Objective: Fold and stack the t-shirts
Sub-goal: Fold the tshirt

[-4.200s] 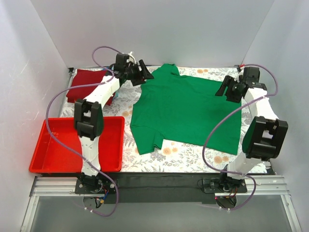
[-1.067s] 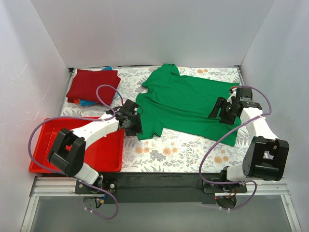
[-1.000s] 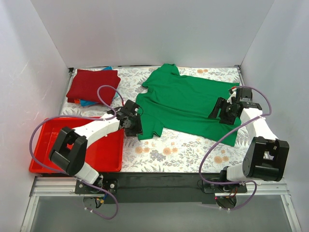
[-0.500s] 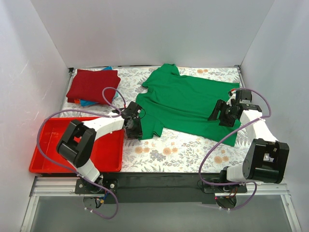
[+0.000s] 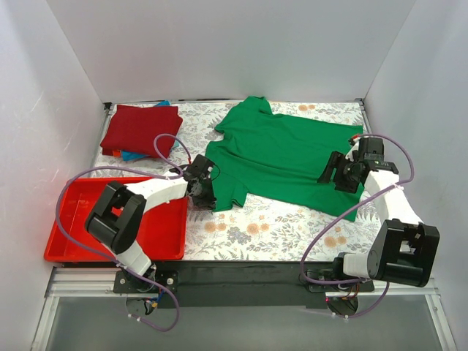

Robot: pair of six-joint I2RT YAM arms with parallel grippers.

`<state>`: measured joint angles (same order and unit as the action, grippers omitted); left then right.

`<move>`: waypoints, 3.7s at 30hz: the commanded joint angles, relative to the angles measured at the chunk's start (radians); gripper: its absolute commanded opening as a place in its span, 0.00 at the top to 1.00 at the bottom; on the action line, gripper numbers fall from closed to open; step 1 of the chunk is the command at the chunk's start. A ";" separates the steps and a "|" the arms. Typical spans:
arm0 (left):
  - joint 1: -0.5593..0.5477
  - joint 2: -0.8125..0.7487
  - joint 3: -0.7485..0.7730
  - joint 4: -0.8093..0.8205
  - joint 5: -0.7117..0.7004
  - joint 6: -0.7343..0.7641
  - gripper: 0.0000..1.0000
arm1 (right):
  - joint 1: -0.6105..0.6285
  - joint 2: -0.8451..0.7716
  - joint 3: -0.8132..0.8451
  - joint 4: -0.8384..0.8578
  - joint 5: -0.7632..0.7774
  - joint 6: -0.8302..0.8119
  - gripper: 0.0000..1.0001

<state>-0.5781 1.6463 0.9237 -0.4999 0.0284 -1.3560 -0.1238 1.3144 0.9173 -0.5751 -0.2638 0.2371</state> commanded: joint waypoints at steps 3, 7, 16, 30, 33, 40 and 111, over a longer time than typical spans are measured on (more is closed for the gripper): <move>-0.005 0.017 -0.046 0.058 0.045 -0.026 1.00 | -0.005 -0.049 -0.040 0.012 0.092 0.039 0.23; 0.007 -0.044 0.006 -0.009 -0.033 -0.011 1.00 | -0.014 -0.070 -0.084 0.011 0.181 0.089 0.23; 0.023 -0.204 0.070 -0.071 -0.065 0.005 1.00 | -0.164 -0.147 -0.222 0.012 0.259 0.134 0.23; 0.023 -0.444 -0.075 -0.022 -0.045 -0.069 1.00 | -0.234 -0.004 -0.281 0.043 0.319 0.131 0.48; 0.023 -0.462 -0.086 -0.022 -0.047 -0.074 1.00 | -0.237 0.009 -0.273 0.043 0.350 0.130 0.50; 0.023 -0.468 -0.075 -0.029 -0.050 -0.075 1.00 | -0.247 0.023 -0.265 0.041 0.385 0.140 0.55; 0.078 0.046 0.650 -0.186 -0.044 0.201 1.00 | -0.249 0.045 0.090 -0.137 0.159 0.051 0.99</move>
<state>-0.5228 1.6604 1.4754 -0.6842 -0.0055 -1.2171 -0.3672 1.3315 0.9470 -0.7559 -0.0937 0.3092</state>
